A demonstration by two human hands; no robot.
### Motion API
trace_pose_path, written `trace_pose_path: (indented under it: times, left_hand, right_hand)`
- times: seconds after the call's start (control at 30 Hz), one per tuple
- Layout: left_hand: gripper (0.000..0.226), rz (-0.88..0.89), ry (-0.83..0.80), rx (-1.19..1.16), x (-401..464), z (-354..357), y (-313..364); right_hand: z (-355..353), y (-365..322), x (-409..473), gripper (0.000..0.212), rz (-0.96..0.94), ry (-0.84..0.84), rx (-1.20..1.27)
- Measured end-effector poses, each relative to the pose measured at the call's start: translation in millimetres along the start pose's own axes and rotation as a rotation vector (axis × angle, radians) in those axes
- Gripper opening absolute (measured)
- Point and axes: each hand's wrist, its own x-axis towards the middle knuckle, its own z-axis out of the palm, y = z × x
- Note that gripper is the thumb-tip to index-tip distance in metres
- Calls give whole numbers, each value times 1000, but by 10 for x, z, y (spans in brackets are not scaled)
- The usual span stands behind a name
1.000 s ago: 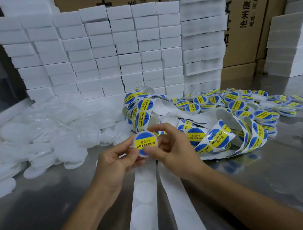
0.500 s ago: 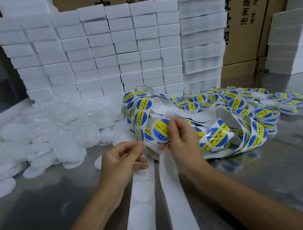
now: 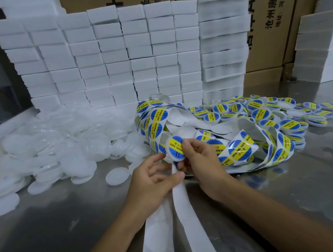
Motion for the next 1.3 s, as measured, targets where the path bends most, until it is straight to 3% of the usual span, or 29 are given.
trace_pose_path:
  times: [0.17, 0.33, 0.43, 0.5, 0.67, 0.8, 0.9, 1.1, 1.2, 1.3]
  left_hand:
    - [53, -4, -28, -82, 25, -33, -24]
    - [44, -153, 150, -142, 81, -103, 29]
    - [20, -191, 125, -241, 74, -98, 52]
    - [13, -159, 120, -222, 66, -85, 40]
    - [15, -138, 198, -223, 91, -117, 16]
    - [15, -108, 152, -252, 71, -107, 32]
    - [14, -101, 145, -270, 66, -103, 33]
    - [12, -149, 223, -206, 143, -166, -26]
    - [7, -162, 219, -220, 154, -151, -68]
    - [9, -170, 188, -207, 163, -144, -109]
  right_hand:
    - [68, -7, -29, 21, 80, -162, 103]
    - [-26, -113, 26, 34, -7, -60, 56]
    - [-63, -122, 41, 33, -90, -22, -88]
    - [-50, -79, 24, 34, -114, -86, -166]
    - [-47, -1, 20, 73, -325, -160, -609]
    - [-81, -21, 13, 71, -562, -190, -904]
    - [-96, -98, -8, 64, -603, -196, -874]
    - [-398, -466, 392, 37, -543, 66, -880]
    - [-691, -646, 868, 36, -449, 238, -1043]
    - [-972, -715, 1291, 38, -325, 305, -1222]
